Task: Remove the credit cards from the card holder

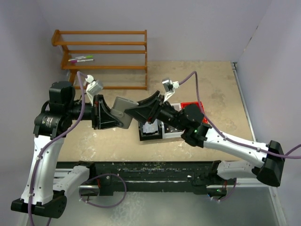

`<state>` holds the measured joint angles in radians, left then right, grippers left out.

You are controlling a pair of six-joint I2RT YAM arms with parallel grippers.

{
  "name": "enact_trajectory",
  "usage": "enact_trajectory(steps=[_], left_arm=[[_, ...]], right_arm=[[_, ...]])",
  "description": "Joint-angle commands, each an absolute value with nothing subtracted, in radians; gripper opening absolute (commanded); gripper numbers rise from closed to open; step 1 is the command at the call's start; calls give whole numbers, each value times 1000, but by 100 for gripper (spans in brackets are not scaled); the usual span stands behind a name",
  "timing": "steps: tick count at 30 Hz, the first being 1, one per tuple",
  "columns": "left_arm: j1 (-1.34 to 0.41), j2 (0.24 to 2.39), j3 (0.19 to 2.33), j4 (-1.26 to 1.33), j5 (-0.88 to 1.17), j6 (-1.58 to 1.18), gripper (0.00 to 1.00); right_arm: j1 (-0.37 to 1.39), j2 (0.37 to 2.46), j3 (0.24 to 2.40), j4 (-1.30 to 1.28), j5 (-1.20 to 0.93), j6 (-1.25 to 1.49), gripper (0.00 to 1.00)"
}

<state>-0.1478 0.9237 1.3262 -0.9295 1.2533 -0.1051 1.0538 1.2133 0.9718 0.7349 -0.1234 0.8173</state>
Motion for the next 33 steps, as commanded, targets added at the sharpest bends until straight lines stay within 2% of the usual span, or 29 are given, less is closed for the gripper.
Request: enact_trajectory(steps=[1, 2, 4, 7, 13, 17, 18, 19, 21, 22, 23, 24, 27, 33], left_arm=[[-143, 928, 1345, -893, 1317, -86, 0], [-143, 939, 1354, -930, 1350, -67, 0], [-143, 972, 1383, -1015, 1420, -9, 0], [-142, 1022, 1436, -1159, 1492, 109, 0], [-142, 1057, 1481, -1273, 1489, 221, 0], [-143, 1051, 1494, -1249, 1400, 217, 0], [-143, 1050, 1499, -1240, 1364, 215, 5], [-143, 1048, 1512, -1229, 1314, 216, 17], [-143, 1041, 1526, -1182, 1144, 207, 65], [-143, 1038, 1535, -1150, 1044, 194, 80], [-143, 1034, 1544, -1128, 952, 198, 90], [-143, 1028, 1547, -1109, 872, 211, 96], [-143, 992, 1521, -1016, 707, 245, 100], [-143, 983, 1464, -956, 701, 278, 97]], right_arm=[[1003, 1148, 997, 641, -109, 762, 69], [981, 1152, 1046, 598, -178, 744, 76], [928, 1181, 1104, 539, -340, 742, 79], [884, 1240, 1203, 455, -560, 757, 68], [881, 1319, 1340, 338, -702, 723, 53], [880, 1349, 1423, 204, -710, 662, 26], [879, 1349, 1441, 165, -688, 644, 19], [879, 1343, 1453, 128, -628, 629, 11], [879, 1327, 1480, 33, -441, 615, 0], [879, 1322, 1501, -32, -323, 618, 0], [879, 1318, 1519, -73, -208, 608, 0], [883, 1319, 1535, -110, -123, 605, 0], [911, 1325, 1552, -189, 50, 647, 0], [1060, 1408, 1624, -290, 323, 686, 0]])
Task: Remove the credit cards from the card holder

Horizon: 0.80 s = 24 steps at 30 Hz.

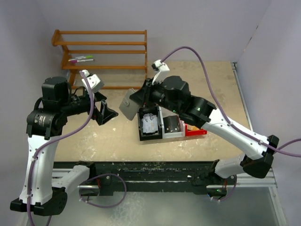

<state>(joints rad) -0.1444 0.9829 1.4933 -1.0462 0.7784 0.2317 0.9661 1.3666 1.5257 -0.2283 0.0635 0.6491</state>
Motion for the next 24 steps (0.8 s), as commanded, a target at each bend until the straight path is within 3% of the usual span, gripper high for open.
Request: enact_trajectory(steps=[1, 9, 24], left_arm=[[-143, 985, 1450, -952, 705, 284, 96], [-144, 987, 1345, -933, 731, 310, 89], [-144, 971, 1265, -920, 726, 326, 59]], right_arm=[[1077, 1424, 1637, -298, 365, 692, 0], [1159, 1507, 1688, -290, 495, 730, 0], [1225, 1625, 1782, -302, 548, 732, 0]])
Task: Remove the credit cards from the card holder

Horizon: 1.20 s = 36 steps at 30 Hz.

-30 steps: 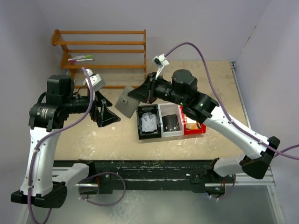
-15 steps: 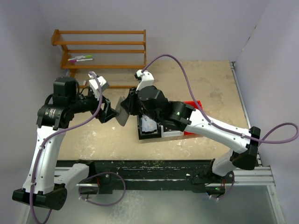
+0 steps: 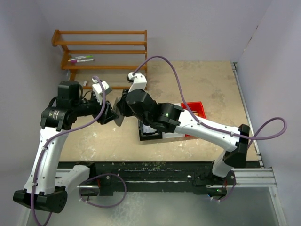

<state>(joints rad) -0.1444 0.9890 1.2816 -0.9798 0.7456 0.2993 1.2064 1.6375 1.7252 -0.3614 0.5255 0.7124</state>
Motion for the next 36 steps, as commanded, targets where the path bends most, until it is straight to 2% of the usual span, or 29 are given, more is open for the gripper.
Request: enact_trajectory(steps=[1, 15, 24, 34, 35, 36], left_arm=[[-143, 967, 1260, -912, 707, 327, 55], [-144, 922, 1206, -844, 625, 315, 16], [-144, 901, 1202, -810, 488, 280, 0], [-144, 898, 1215, -824, 475, 252, 0], [-144, 899, 1215, -830, 475, 252, 1], [-144, 902, 1215, -838, 484, 249, 16]], right_arm=[[1226, 1627, 1782, -302, 546, 732, 0], [1250, 1648, 1766, -303, 509, 755, 0], [1251, 1597, 1694, -346, 472, 783, 0], [1245, 1535, 1611, -345, 482, 812, 0], [1239, 1514, 1586, -319, 466, 804, 0], [1233, 1491, 1552, -283, 444, 795, 0]])
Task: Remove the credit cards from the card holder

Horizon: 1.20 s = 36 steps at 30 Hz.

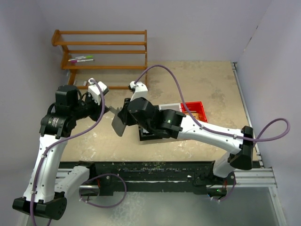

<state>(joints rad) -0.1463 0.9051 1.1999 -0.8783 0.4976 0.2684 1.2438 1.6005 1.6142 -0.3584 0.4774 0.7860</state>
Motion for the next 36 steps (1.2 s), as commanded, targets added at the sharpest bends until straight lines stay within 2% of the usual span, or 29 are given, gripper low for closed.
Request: enact_trajectory(steps=[1, 2, 3, 4, 9, 10, 12, 15, 18, 22, 25, 29, 36], left_arm=[[-144, 904, 1216, -849, 508, 247, 36], [-144, 907, 1218, -861, 531, 244, 56], [-144, 908, 1219, -871, 557, 235, 67], [-144, 909, 1221, -878, 575, 226, 72], [-144, 915, 1248, -922, 746, 179, 79], [-144, 912, 1258, -938, 799, 189, 85], [-144, 901, 1268, -949, 882, 196, 90], [-144, 891, 1280, -977, 992, 221, 93], [-144, 882, 1286, -964, 1014, 205, 93], [-144, 885, 1292, -936, 967, 176, 91], [-144, 883, 1280, -903, 877, 153, 84], [-144, 879, 1266, -864, 803, 136, 68], [-144, 884, 1262, -858, 846, 119, 37]], right_arm=[[1225, 1465, 1519, -235, 419, 788, 0], [1216, 1439, 1482, -187, 391, 778, 0], [1207, 1416, 1452, -142, 360, 769, 0], [1198, 1397, 1428, -107, 334, 764, 0], [1171, 1333, 1380, -60, 281, 742, 0], [1165, 1324, 1376, -62, 275, 736, 0], [1148, 1304, 1366, -51, 241, 721, 0], [1119, 1291, 1359, -48, 158, 698, 0], [1109, 1286, 1359, -44, 85, 657, 0], [1108, 1263, 1336, -17, 28, 628, 0], [1106, 1239, 1312, 5, 8, 623, 0], [1106, 1216, 1288, 27, -17, 619, 0], [1106, 1195, 1256, 65, -41, 624, 0]])
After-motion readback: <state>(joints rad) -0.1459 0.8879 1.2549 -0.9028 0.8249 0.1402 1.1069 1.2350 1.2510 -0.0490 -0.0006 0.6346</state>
